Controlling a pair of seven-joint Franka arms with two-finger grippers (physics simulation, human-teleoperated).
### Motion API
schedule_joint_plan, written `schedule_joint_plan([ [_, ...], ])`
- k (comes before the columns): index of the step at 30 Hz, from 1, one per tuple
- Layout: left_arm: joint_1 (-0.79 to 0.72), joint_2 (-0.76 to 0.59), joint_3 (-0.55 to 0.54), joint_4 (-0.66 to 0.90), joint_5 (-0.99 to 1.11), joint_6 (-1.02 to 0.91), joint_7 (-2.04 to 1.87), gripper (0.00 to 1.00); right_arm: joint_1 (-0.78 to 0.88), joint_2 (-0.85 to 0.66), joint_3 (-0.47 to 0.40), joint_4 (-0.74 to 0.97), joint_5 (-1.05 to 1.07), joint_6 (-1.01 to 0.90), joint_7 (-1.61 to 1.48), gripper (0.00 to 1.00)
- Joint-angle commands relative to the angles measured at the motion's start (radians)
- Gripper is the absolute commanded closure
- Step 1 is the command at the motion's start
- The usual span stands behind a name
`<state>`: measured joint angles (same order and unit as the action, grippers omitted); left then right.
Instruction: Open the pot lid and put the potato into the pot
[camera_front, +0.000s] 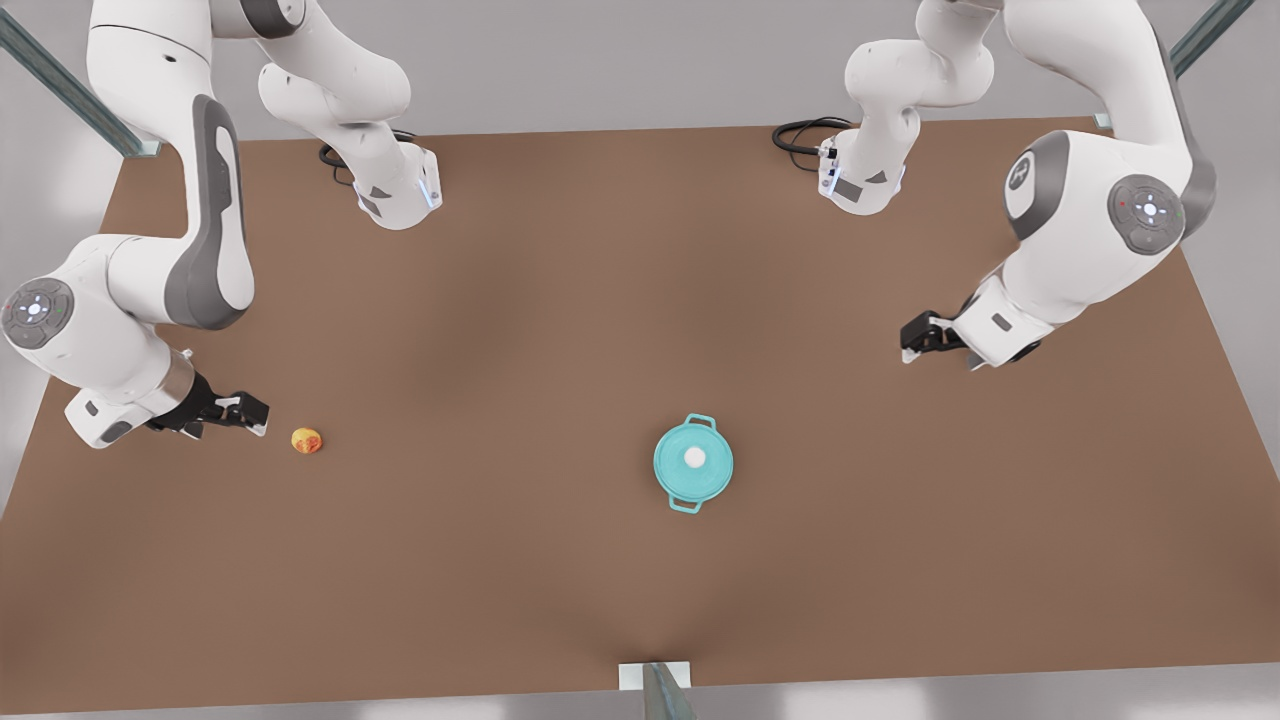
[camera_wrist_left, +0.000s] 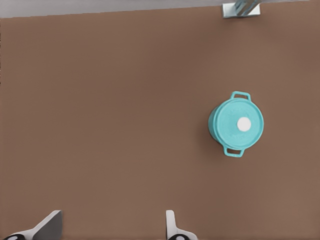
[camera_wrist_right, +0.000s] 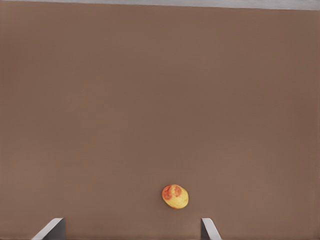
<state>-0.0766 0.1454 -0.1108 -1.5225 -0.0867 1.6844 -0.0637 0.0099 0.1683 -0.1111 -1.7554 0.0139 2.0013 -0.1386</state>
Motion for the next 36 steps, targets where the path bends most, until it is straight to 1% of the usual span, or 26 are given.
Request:
schedule_joint_plan([
  [1, -0.002, 0.0, -0.001, 0.001, -0.002, 0.003, -0.008, 0.0, 0.001, -0.001, 0.004, 0.002, -0.011, -0.001, -0.124, 0.0],
  [3, -0.003, 0.0, -0.001, -0.002, -0.005, 0.008, -0.001, 0.0, 0.002, -0.003, 0.067, 0.01, -0.011, -0.006, -0.125, 0.0],
  [4, -0.014, 0.006, -0.03, -0.005, 0.004, 0.006, -0.014, 0.0, 0.002, -0.003, 0.143, 0.011, -0.029, -0.022, -0.15, 0.0],
  [5, -0.089, 0.019, -0.052, 0.005, 0.033, 0.006, -0.183, 0.0, 0.002, -0.01, 0.181, 0.011, -0.038, -0.027, -0.277, 0.0],
  [6, -0.204, 0.085, -0.055, 0.059, 0.036, 0.021, -0.356, 0.0, 0.004, 0.002, 0.225, 0.01, -0.035, -0.041, -0.354, 0.0],
  [7, -0.278, 0.129, -0.055, 0.094, 0.07, 0.024, -0.441, 0.0, 0.012, 0.014, 0.237, 0.011, -0.034, -0.05, -0.411, 0.0],
  [8, -0.33, 0.169, -0.055, 0.108, 0.076, 0.058, -0.511, 0.0, 0.042, -0.007, 0.271, 0.007, -0.048, -0.079, -0.406, 0.05],
  [9, -0.377, 0.224, -0.055, 0.108, 0.12, 0.09, -0.596, 0.0, 0.047, -0.003, 0.272, 0.0, -0.095, -0.07, -0.401, 0.01],
  [11, -0.419, 0.306, -0.056, 0.111, 0.14, 0.182, -0.717, 0.0, 0.085, -0.024, 0.274, -0.073, -0.161, -0.023, -0.371, 0.0],
  [12, -0.443, 0.333, -0.059, 0.11, 0.147, 0.228, -0.752, 0.0, 0.085, -0.081, 0.272, -0.215, -0.173, 0.12, -0.363, 0.0],
  [13, -0.445, 0.359, -0.059, 0.102, 0.166, 0.25, -0.76, 0.0, 0.078, -0.108, 0.268, -0.294, -0.177, 0.217, -0.368, 0.0],
  [14, -0.443, 0.398, -0.058, 0.081, 0.206, 0.302, -0.76, 0.0, 0.076, -0.108, 0.251, -0.311, -0.187, 0.26, -0.372, 0.0],
  [15, -0.445, 0.434, -0.058, 0.074, 0.248, 0.334, -0.783, 0.0, 0.076, -0.101, 0.209, -0.325, -0.203, 0.309, -0.406, 0.0],
  [16, -0.44, 0.462, -0.056, 0.082, 0.249, 0.371, -0.818, 0.0, 0.076, -0.087, 0.176, -0.334, -0.203, 0.346, -0.438, 0.0],
  [18, -0.422, 0.496, -0.052, 0.085, 0.239, 0.445, -0.817, 0.0, 0.076, -0.044, 0.14, -0.352, -0.206, 0.445, -0.483, 0.0],
  [20, -0.422, 0.53, -0.052, 0.085, 0.24, 0.498, -0.82, 0.0, 0.076, 0.002, 0.102, -0.352, -0.261, 0.519, -0.486, 0.0],
  [25, -0.411, 0.55, -0.052, 0.078, 0.252, 0.558, -0.806, 0.0, 0.076, 0.008, 0.067, -0.44, -0.262, 0.657, -0.536, 0.0],
  [28, -0.387, 0.602, -0.049, 0.093, 0.255, 0.612, -0.762, 0.0, 0.076, 0.014, 0.039, -0.493, -0.264, 0.774, -0.585, 0.0],
  [30, -0.385, 0.615, -0.049, 0.093, 0.255, 0.638, -0.76, 0.0, 0.076, 0.034, 0.039, -0.5, -0.264, 0.801, -0.621, 0.0],
  [32, -0.387, 0.625, -0.05, 0.093, 0.255, 0.649, -0.768, 0.0, 0.076, 0.063, 0.013, -0.498, -0.299, 0.812, -0.625, 0.0],
  [36, -0.387, 0.64, -0.05, 0.1, 0.254, 0.684, -0.768, 0.0, -0.002, 0.08, 0.002, -0.498, -0.307, 0.835, -0.674, 0.0],
])
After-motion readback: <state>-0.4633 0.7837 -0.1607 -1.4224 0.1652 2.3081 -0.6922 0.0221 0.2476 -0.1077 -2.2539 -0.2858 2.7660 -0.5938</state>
